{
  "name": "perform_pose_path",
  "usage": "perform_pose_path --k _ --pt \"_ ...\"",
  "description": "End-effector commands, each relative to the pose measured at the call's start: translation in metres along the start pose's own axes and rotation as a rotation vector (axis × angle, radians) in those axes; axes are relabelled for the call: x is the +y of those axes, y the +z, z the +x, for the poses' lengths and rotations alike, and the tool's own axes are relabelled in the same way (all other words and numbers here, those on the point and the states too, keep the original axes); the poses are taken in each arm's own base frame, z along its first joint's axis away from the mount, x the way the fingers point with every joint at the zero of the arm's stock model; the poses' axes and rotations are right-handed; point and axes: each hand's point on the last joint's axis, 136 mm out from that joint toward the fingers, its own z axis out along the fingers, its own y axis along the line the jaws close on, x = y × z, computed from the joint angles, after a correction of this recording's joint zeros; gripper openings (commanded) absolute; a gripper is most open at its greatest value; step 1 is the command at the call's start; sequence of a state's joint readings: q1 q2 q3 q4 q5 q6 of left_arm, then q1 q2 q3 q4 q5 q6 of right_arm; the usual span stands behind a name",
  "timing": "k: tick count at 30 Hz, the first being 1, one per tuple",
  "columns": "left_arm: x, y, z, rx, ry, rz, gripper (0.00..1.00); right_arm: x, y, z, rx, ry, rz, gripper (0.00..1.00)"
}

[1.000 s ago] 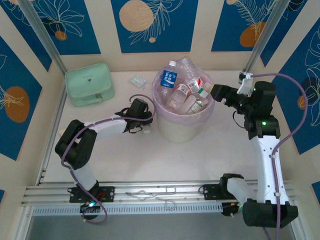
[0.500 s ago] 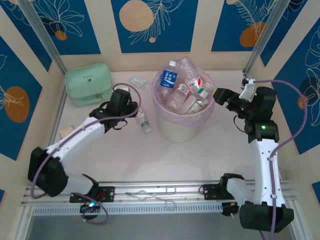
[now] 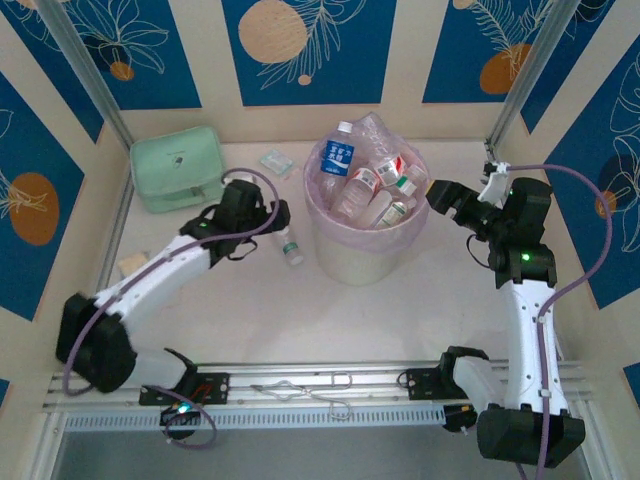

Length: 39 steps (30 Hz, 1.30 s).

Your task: Put the plastic bottles in the bin

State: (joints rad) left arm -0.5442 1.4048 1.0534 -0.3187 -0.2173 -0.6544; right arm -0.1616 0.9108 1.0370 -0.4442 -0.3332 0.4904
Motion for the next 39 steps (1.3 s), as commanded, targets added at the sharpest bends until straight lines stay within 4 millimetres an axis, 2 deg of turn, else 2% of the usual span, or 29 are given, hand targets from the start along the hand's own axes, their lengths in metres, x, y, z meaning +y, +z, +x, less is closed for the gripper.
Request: perform_pose_path --k 1,7,12,13,15,18,21,23,26,29,32,34,37,39 --pt "0.000 0.036 0.010 0.002 -0.154 0.014 1.00 0.000 -0.008 0.009 0.015 -0.035 0.009 0.84" --pt "-0.001 0.084 0.032 0.063 -0.185 0.000 0.99 -0.006 -0.017 0.007 0.006 -0.072 0.043 0.84" --pt "0.011 0.112 0.053 0.106 -0.217 -0.039 0.99 -0.009 -0.019 0.005 0.003 -0.079 0.052 0.84" --pt "0.013 0.117 0.057 0.115 -0.224 -0.045 0.98 -0.010 -0.019 0.006 0.004 -0.076 0.050 0.84" --pt "0.013 0.122 0.061 0.125 -0.234 -0.044 0.86 -0.009 -0.018 0.006 0.005 -0.070 0.038 0.84" --pt "0.007 0.117 0.057 0.134 -0.222 -0.022 0.72 -0.001 -0.021 -0.001 -0.009 -0.065 -0.008 0.84" --pt "0.010 0.096 0.043 0.102 -0.173 -0.044 0.60 0.004 -0.024 -0.007 -0.020 -0.062 -0.024 0.84" --pt "0.016 0.074 0.029 0.065 -0.128 -0.075 0.56 0.003 -0.025 -0.009 -0.026 -0.063 -0.024 0.84" --pt "0.027 0.031 0.000 -0.012 -0.043 -0.123 0.52 0.001 -0.021 -0.007 -0.016 -0.047 -0.030 0.84" --pt "0.027 -0.026 -0.035 -0.101 0.041 -0.132 0.44 0.001 -0.018 -0.006 -0.013 -0.028 -0.047 0.84" --pt "-0.004 -0.086 -0.065 -0.162 0.082 0.015 0.41 0.001 -0.017 -0.006 -0.017 -0.018 -0.054 0.84" --pt "-0.041 -0.123 -0.082 -0.191 0.135 0.153 0.38 0.000 -0.016 -0.008 -0.026 -0.019 -0.045 0.84" --pt "-0.094 -0.161 -0.093 -0.204 0.309 0.235 0.37 0.001 -0.014 -0.010 -0.023 -0.003 -0.059 0.84" --pt "-0.128 -0.173 -0.096 -0.202 0.392 0.290 0.35 0.006 -0.013 -0.008 -0.011 0.005 -0.088 0.84"
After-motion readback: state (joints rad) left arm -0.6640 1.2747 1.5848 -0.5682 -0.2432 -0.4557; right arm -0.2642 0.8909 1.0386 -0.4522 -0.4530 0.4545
